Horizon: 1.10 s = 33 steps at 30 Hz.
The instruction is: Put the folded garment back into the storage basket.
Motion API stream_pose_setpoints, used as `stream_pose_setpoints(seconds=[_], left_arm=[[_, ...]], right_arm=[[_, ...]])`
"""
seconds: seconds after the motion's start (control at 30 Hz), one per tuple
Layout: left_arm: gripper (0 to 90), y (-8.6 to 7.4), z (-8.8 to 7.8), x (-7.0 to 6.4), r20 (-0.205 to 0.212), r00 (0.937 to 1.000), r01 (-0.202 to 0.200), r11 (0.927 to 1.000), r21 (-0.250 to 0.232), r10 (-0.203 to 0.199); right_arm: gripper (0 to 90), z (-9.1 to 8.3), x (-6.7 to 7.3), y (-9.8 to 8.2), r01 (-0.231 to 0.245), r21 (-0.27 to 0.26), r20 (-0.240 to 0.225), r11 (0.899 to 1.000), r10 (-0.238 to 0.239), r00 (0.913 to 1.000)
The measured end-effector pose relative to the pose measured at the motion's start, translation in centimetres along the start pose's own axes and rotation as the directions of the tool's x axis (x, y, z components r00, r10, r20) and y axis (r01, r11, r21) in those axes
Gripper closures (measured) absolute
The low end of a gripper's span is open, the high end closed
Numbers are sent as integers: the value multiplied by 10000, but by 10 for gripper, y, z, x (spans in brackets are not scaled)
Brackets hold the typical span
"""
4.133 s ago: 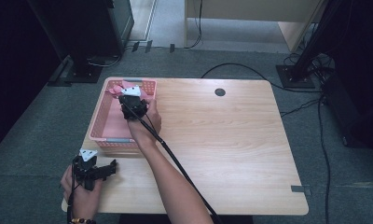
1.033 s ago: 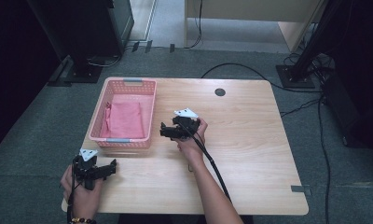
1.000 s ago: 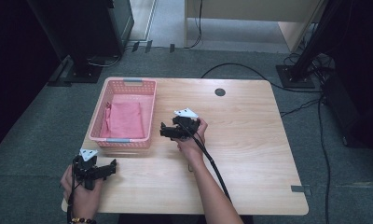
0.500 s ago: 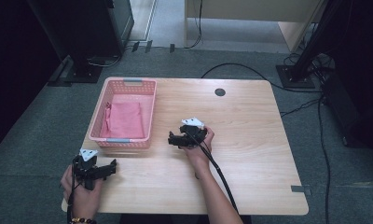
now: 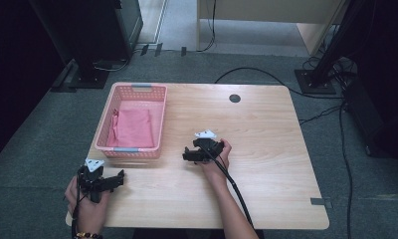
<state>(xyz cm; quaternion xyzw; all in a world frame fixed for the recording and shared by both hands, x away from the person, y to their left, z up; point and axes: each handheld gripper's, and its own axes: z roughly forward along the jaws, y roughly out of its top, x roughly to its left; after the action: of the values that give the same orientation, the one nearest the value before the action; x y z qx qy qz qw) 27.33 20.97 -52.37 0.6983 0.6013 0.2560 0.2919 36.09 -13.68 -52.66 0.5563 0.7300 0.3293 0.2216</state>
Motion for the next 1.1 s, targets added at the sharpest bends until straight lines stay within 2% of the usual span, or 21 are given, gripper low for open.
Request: stream_pose_setpoints(seconds=[0.07,0.4,0.63,1.1], left_arm=[[0,0,0,0,-2,10000,10,10000,-3,-10],[0,0,0,0,-1,10000,9,10000,-6,-9],[0,0,0,0,0,10000,11,10000,-7,-11],[0,0,0,0,-2,10000,12,10000,-9,-12]], right_arm=[[10,-1,0,-1,108,89,222,9999,-110,9997],[0,-11,-12,-11,-193,98,559,9998,187,9983],[0,-13,-17,-13,-174,97,536,9998,169,9984],[0,-24,-40,-22,-395,75,761,9992,389,9963]])
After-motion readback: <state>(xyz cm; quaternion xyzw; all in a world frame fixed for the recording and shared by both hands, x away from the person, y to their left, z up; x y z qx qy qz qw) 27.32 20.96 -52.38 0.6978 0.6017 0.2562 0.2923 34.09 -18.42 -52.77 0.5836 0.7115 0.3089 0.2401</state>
